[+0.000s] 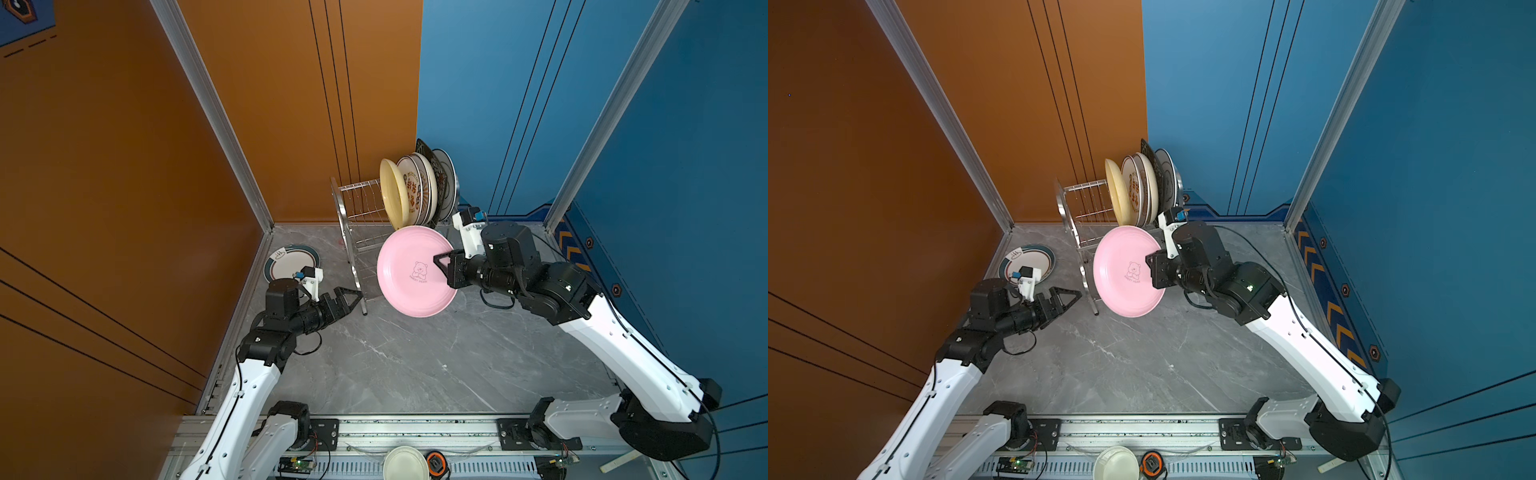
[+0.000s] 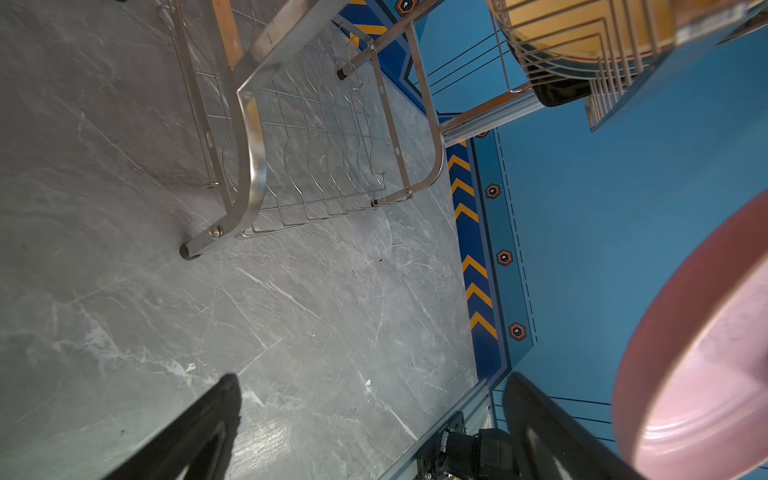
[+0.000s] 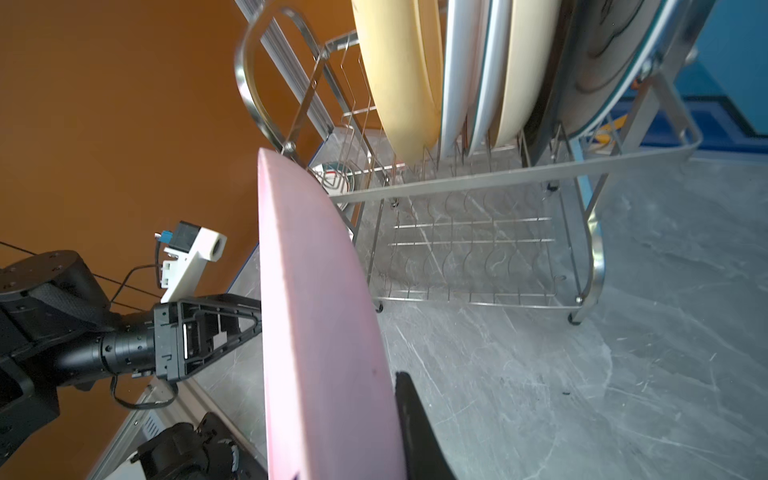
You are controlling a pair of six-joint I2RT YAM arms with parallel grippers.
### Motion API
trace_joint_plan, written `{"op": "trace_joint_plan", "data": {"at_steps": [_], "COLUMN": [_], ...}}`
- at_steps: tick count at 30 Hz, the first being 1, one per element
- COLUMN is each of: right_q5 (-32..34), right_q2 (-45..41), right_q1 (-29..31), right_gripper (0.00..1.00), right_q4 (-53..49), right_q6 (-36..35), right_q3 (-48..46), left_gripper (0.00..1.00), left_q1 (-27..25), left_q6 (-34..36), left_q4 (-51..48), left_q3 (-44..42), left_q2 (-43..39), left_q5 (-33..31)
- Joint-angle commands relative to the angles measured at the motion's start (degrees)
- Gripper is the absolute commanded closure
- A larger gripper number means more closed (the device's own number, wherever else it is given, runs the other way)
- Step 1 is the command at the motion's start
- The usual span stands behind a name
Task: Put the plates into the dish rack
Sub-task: 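Carry the pink plate toward the rack with the right gripper while the left releases, then lower the pink plate into the rack slot beside the yellow plate with the right gripper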
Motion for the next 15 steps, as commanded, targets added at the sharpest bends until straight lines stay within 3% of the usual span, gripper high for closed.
{"op": "trace_joint_plan", "data": {"at_steps": [1,9,15], "right_q5": [13.6,30.2,41.0], "right_q2": [2.8,12.9,19.4], "right_q1": [2.9,9.3,12.8], "right_gripper": [0.97,0.98,0.98], "right_q4": [-4.0,-3.5,6.1], "right_q6": [-3.1,-10.2,-19.4], "right_q3": [7.4,23.7,30.2], "left_gripper": [0.00,0.02,0.02], "left_q1": [0.5,0.1,-0.4], "left_q6": [3.8,7.0,7.8], "left_q4": [-4.1,-7.9,-8.7], "left_q3": [2.1,3.7,4.1], "left_q2": [-0.1,0.8,1.4], "left_q5": [-3.9,-8.2,-10.1]}}
